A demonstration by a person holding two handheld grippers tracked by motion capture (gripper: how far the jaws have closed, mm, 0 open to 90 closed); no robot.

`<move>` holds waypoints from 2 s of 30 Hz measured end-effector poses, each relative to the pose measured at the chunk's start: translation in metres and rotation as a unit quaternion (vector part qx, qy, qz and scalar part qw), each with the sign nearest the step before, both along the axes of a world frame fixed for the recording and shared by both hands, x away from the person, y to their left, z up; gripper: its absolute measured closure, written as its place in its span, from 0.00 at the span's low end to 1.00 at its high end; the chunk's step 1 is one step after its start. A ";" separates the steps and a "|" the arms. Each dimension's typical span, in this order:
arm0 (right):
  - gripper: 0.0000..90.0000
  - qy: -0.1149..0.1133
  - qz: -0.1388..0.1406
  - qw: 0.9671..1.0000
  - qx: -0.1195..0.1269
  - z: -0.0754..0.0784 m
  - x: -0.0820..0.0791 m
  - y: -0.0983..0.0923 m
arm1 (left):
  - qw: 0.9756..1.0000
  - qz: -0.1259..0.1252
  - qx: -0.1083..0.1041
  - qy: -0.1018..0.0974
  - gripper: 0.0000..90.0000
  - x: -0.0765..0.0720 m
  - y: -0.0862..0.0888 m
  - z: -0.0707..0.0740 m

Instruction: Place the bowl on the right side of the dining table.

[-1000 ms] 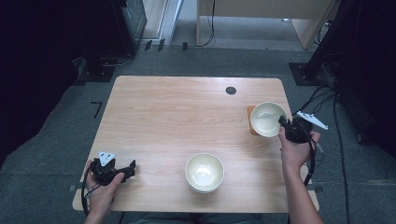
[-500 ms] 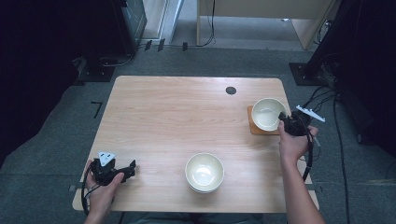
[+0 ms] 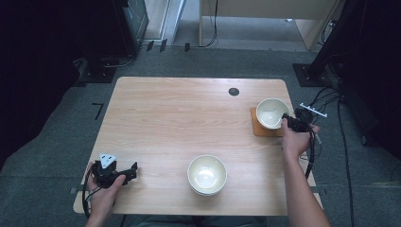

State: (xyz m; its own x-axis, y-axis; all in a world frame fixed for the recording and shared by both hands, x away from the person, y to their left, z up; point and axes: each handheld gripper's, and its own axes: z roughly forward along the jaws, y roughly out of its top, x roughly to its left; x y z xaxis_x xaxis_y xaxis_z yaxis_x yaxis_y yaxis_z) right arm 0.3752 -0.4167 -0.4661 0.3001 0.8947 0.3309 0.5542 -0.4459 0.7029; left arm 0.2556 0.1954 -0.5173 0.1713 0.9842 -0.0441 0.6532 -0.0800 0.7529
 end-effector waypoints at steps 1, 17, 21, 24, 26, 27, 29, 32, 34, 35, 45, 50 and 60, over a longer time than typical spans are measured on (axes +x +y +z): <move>0.92 0.004 -0.002 1.000 0.003 -0.001 0.001 -0.001 | 1.000 0.000 0.000 0.000 0.00 0.000 0.000 0.000; 0.92 0.047 -0.011 0.998 0.035 -0.011 0.015 -0.007 | 1.000 0.004 0.000 0.001 0.00 0.000 0.000 0.000; 0.92 0.055 -0.012 0.998 0.032 -0.012 0.018 -0.007 | 1.000 0.005 0.000 0.001 0.00 0.000 0.000 0.000; 0.92 0.059 -0.014 0.997 0.037 -0.014 0.019 -0.008 | 1.000 0.005 -0.001 0.001 0.00 0.000 0.000 0.000; 0.92 0.062 -0.014 0.997 0.040 -0.015 0.019 -0.009 | 1.000 0.005 -0.001 0.001 0.00 0.001 0.001 0.000; 0.92 0.063 -0.016 0.997 0.042 -0.015 0.019 -0.009 | 1.000 0.006 -0.001 0.001 0.00 0.001 0.001 0.000; 0.92 0.062 -0.017 0.997 0.044 -0.016 0.020 -0.010 | 1.000 0.006 -0.001 0.001 0.00 0.001 0.001 0.000; 0.92 0.065 -0.022 0.996 0.050 -0.016 0.020 -0.011 | 1.000 0.006 -0.001 0.001 0.00 0.001 0.001 0.000; 0.92 0.065 -0.021 0.996 0.052 -0.017 0.021 -0.012 | 1.000 0.006 -0.001 0.001 0.00 0.001 0.001 0.000; 0.92 0.065 -0.023 0.996 0.054 -0.017 0.021 -0.013 | 1.000 0.006 -0.002 0.001 0.00 0.001 0.001 0.000; 0.90 0.069 -0.024 0.995 0.064 -0.019 0.024 -0.014 | 1.000 0.005 -0.002 0.002 0.00 0.001 0.001 0.000; 0.85 0.061 -0.019 0.996 0.068 -0.019 0.024 -0.015 | 1.000 0.006 -0.002 0.002 0.00 0.001 0.001 0.000; 0.47 0.051 -0.005 0.998 0.026 -0.019 0.023 -0.011 | 1.000 0.006 -0.004 0.002 0.00 0.001 0.001 0.000</move>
